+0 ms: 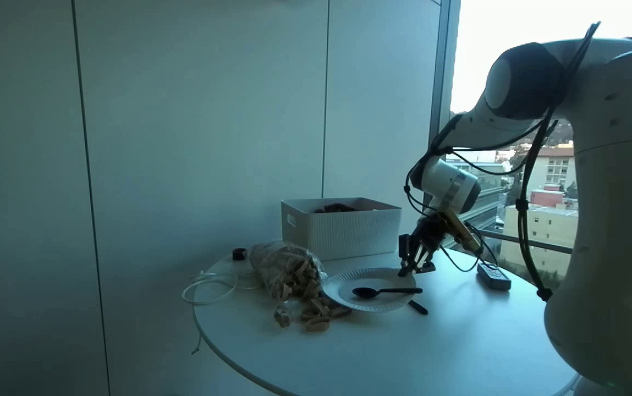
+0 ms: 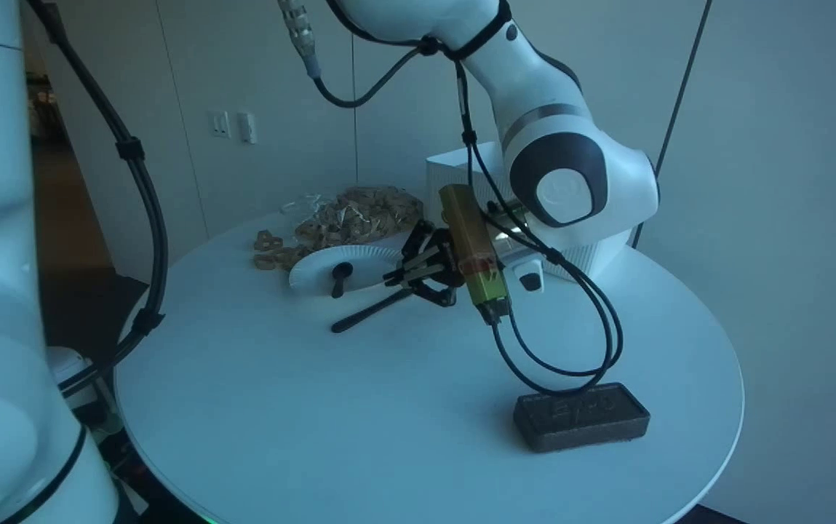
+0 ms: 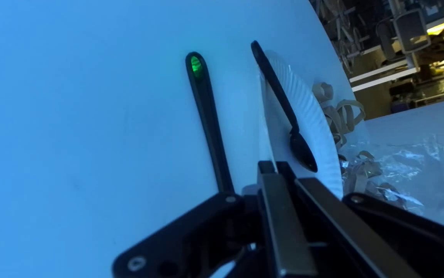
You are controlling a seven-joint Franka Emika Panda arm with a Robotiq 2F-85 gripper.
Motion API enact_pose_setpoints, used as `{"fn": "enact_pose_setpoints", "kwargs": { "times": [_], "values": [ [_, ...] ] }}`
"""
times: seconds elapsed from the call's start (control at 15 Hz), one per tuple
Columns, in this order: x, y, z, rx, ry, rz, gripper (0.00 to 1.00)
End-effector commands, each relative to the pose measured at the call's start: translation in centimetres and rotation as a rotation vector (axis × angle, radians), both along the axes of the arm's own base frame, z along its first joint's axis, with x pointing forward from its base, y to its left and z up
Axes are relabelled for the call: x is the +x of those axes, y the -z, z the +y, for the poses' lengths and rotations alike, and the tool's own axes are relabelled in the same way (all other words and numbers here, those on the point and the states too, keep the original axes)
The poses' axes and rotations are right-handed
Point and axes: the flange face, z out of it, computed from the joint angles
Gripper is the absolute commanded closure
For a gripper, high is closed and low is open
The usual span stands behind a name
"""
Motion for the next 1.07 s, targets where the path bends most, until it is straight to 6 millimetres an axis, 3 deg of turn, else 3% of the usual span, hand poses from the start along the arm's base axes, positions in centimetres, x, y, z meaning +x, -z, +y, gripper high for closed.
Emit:
{"fn": "enact_pose_setpoints", "kwargs": {
  "times": [0.0,1.0],
  "values": [
    [0.6,-2.6,-0.8,0.023,0.038,-0.04,0.94],
    [2.7,-7.2,-3.2,0.022,0.099,-0.142,0.94]
  ]
}}
